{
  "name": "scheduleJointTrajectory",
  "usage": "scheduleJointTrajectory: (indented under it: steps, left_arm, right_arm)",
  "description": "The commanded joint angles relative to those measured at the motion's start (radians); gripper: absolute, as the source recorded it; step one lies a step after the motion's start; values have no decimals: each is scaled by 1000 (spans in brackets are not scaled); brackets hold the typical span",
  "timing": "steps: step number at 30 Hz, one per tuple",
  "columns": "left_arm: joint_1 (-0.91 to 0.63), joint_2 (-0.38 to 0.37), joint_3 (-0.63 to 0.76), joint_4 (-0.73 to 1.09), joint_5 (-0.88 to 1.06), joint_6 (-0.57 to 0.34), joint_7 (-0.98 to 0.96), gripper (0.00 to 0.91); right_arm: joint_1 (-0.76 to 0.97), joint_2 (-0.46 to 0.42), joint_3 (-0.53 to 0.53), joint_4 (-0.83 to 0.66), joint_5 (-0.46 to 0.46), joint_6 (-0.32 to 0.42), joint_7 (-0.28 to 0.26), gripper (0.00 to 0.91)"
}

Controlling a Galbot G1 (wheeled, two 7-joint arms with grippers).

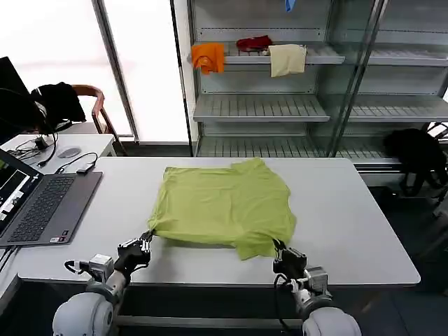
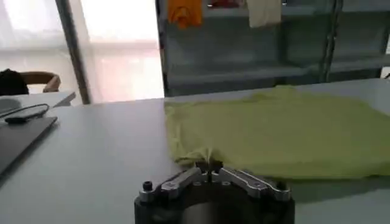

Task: Fold and organize the clothes.

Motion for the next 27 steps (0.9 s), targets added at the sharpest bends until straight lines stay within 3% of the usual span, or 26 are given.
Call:
scheduleJointTrajectory:
  steps: [1, 10, 26, 27]
  left_arm:
    - [-152, -6, 18, 92, 4, 8, 8, 10]
    - [-260, -15, 39, 200, 28, 8, -6, 10]
    - [-354, -13, 58, 359, 71, 2, -7, 10]
    - [-356, -14, 59, 363, 75, 2, -8, 222]
  right_arm:
    - [157, 4, 5, -104, 14, -11, 6, 0]
    - [311, 25, 2, -272, -3, -11, 17, 0]
    - [428, 59, -6, -422, -62, -11, 8, 0]
    - [432, 60, -6, -427, -71, -11, 8, 826]
